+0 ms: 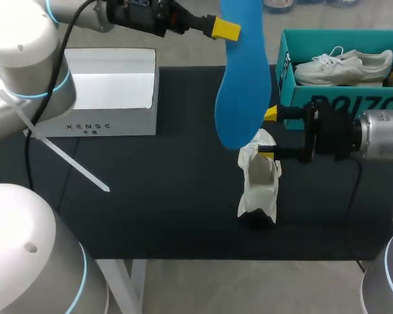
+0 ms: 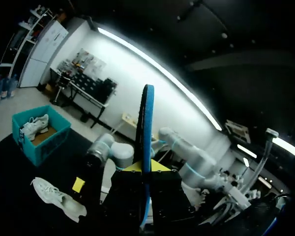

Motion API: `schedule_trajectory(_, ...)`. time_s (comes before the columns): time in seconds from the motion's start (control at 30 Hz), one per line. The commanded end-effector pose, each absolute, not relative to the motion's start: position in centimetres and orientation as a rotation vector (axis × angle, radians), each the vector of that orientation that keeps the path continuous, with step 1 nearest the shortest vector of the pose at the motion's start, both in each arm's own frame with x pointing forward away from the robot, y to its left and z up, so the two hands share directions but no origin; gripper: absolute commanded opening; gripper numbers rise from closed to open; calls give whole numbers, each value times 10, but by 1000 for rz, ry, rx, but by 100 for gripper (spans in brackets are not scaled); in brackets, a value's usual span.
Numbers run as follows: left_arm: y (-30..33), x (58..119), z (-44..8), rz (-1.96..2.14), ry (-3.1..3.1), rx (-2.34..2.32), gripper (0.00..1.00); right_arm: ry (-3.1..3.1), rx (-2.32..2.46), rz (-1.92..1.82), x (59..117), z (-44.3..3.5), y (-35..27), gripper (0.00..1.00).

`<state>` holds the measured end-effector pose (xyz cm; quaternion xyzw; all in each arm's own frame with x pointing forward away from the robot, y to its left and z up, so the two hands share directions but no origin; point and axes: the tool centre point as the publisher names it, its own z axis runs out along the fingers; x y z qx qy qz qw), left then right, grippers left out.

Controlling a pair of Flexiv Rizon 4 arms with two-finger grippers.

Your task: Take the shoe out of the shoebox, open the shoe tongue, remove and reinsert the insole, then place the shoe into the shoebox

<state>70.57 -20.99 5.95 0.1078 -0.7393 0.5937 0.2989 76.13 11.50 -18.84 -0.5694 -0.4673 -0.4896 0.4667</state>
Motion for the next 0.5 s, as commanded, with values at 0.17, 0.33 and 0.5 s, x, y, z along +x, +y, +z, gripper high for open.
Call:
schedule_trajectory(0.17, -146, 663, 39, 1546, -2390, -1, 0, -1147, -1401, -1203, 760, -189, 116, 100)
schedule_trajectory(0.33, -140, 635, 12, 1518, -2428, -156, 0, -1147, -1401, -1203, 760, -189, 116, 100)
schedule_trajectory(0.5, -144, 615, -12, 1505, -2401, -270, 0, -1147, -1401, -1203, 760, -189, 116, 100)
